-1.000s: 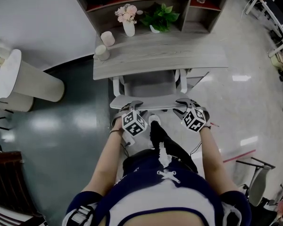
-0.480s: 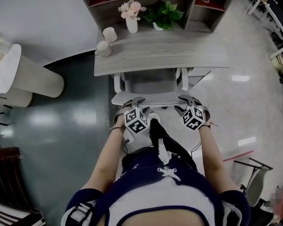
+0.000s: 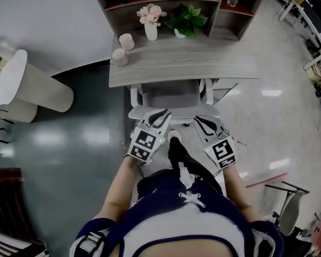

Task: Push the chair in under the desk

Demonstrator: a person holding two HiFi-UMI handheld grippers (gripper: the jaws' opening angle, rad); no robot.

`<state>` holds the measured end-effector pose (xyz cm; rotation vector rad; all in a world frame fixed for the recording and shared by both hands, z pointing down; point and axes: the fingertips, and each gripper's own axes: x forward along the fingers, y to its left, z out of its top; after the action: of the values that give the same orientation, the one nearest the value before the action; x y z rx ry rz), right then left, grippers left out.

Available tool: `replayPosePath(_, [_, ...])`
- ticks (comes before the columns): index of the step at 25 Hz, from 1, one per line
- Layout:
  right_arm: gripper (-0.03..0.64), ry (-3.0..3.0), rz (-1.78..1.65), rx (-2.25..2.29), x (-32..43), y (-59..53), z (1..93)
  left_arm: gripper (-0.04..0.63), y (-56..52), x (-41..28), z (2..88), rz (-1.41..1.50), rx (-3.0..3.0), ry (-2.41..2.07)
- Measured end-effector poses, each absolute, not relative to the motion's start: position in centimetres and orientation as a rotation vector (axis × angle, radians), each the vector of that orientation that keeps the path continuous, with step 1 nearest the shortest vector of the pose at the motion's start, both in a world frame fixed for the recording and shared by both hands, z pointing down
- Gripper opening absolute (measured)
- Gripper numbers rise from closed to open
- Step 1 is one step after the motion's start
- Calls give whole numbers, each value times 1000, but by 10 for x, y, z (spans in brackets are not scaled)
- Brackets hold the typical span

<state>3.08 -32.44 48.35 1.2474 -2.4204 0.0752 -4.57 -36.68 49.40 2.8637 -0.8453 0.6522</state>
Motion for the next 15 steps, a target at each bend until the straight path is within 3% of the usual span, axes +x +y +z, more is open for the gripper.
replayPosePath(2, [17,-2510,57,1270,17,-318,459,11,-360,-45,468,422,2789,-907])
replayPosePath(6, [11,-2644,110,1334,-5,-306,425,9,-333,-44,439,108,2609,-845])
replayPosePath(15, [11,-2651,267,1422,-12,-278,416,9,-278,-41,448,274,2717,-866])
